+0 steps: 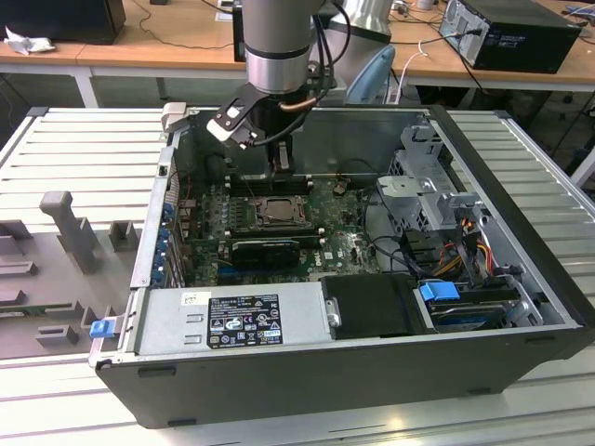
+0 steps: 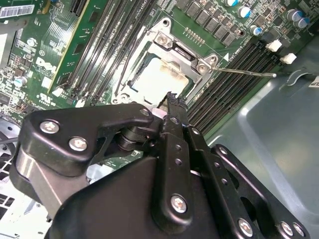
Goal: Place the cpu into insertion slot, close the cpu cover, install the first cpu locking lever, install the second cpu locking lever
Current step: 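Install the first cpu locking lever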
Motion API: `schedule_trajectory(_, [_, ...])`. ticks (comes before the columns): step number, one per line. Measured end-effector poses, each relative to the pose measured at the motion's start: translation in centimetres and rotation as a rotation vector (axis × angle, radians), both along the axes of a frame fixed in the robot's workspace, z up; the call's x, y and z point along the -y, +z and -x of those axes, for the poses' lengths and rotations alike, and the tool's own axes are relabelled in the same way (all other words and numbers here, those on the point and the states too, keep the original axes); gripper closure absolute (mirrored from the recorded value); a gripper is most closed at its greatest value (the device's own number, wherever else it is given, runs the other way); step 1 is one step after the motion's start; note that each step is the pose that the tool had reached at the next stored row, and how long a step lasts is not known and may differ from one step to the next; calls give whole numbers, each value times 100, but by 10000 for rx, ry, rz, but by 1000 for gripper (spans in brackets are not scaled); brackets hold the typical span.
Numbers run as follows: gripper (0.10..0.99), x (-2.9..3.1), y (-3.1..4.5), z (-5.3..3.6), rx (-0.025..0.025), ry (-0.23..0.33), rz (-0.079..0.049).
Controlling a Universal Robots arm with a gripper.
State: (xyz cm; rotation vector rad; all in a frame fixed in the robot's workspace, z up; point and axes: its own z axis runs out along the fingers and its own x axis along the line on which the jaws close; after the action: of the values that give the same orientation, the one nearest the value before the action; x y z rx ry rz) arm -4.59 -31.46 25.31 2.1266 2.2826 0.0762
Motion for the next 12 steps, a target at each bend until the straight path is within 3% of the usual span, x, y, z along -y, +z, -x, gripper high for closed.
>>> schedule_trajectory(12, [980,0,87,0,0,1,0])
